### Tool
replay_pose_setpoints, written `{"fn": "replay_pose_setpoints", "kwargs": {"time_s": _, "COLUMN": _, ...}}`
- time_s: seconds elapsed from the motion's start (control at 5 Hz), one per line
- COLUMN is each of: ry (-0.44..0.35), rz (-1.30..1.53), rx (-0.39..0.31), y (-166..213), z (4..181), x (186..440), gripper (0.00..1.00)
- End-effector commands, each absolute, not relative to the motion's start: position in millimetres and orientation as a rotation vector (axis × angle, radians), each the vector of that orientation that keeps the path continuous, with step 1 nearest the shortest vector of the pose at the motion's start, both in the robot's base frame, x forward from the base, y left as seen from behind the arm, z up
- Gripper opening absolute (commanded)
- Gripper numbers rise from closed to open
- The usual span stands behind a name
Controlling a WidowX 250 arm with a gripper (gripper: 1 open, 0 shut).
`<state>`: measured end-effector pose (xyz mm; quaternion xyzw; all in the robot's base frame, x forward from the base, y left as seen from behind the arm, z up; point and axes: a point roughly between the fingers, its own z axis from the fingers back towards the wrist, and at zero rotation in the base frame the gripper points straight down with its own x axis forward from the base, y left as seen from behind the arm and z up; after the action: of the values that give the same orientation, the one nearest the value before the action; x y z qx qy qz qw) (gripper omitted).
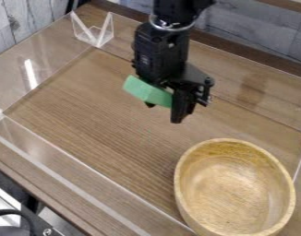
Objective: Move green object from inside the wooden bowl to the table next to it
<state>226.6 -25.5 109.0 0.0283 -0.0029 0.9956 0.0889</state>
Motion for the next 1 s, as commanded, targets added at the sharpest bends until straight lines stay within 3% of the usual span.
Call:
{"fn": "replay_pose_setpoints", "kwargs": {"time_s": 0.0, "ry": 0.017, "rz": 3.127, "rx": -0.011, "y": -31.9, "z": 120.4, "x": 247.6, "gripper": 0.00}}
{"fn": "replay_pose_setpoints", "kwargs": {"time_s": 0.8, "ry": -0.017, "rz": 3.160, "rx": 0.017, "y": 4.4, "z": 111.7, "x": 249.5, "gripper": 0.00}}
